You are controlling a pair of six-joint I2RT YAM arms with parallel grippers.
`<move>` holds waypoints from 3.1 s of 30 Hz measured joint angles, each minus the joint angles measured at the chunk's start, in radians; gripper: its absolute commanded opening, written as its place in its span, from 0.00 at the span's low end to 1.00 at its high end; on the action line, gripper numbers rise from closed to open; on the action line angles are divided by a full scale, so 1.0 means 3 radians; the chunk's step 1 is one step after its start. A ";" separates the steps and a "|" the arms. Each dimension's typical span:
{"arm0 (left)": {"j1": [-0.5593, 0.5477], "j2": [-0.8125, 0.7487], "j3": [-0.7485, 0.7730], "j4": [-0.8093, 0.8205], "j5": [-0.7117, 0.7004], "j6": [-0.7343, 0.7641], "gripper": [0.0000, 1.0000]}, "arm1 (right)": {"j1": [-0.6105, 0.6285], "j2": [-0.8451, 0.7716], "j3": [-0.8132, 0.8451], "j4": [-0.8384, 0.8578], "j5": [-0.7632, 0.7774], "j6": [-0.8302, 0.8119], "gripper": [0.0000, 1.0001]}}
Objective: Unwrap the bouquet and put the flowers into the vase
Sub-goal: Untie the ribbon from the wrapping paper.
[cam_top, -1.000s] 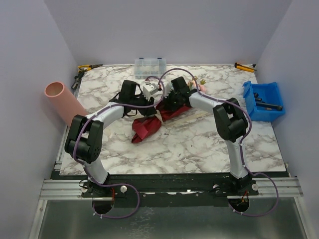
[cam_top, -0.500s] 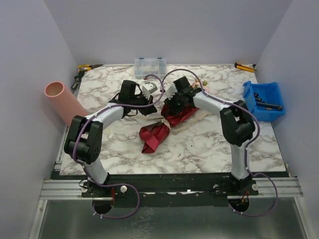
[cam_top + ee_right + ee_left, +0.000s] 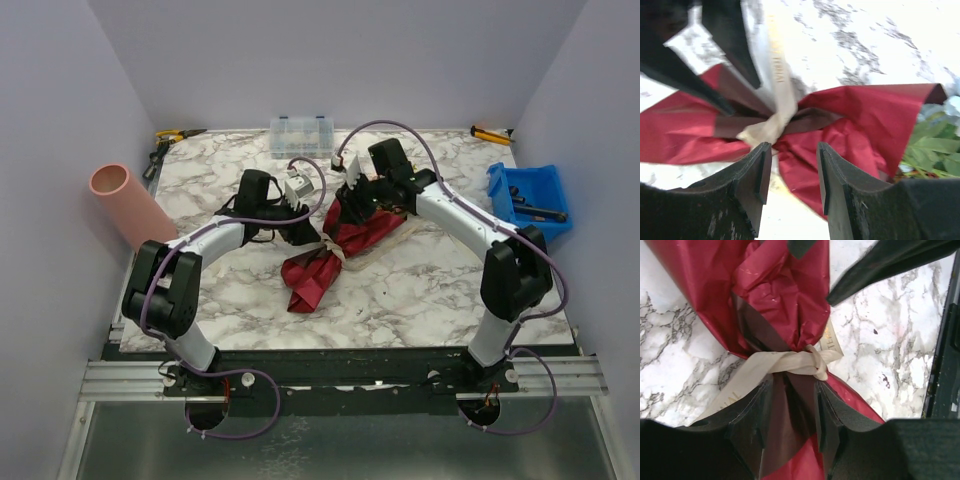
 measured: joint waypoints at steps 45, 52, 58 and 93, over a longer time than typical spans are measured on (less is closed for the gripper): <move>0.0145 -0.0079 -0.0256 0.0388 0.0251 -0.0257 0.38 | 0.0298 0.0159 -0.0318 0.0003 -0.0318 -0.0210 0.00; 0.0114 -0.0079 -0.0453 0.0652 0.0362 -0.0169 0.38 | 0.0294 0.0080 -0.0317 0.0055 -0.0317 -0.0212 0.00; 0.0003 -0.0045 -0.0559 0.0905 0.0379 -0.0065 0.38 | 0.0251 -0.0071 -0.0317 0.0134 -0.0318 -0.0226 0.00; 0.0271 -0.0420 0.0366 -0.1324 -0.0392 0.0252 0.99 | 0.0189 -0.0385 -0.0580 0.0404 0.0178 -0.0005 0.86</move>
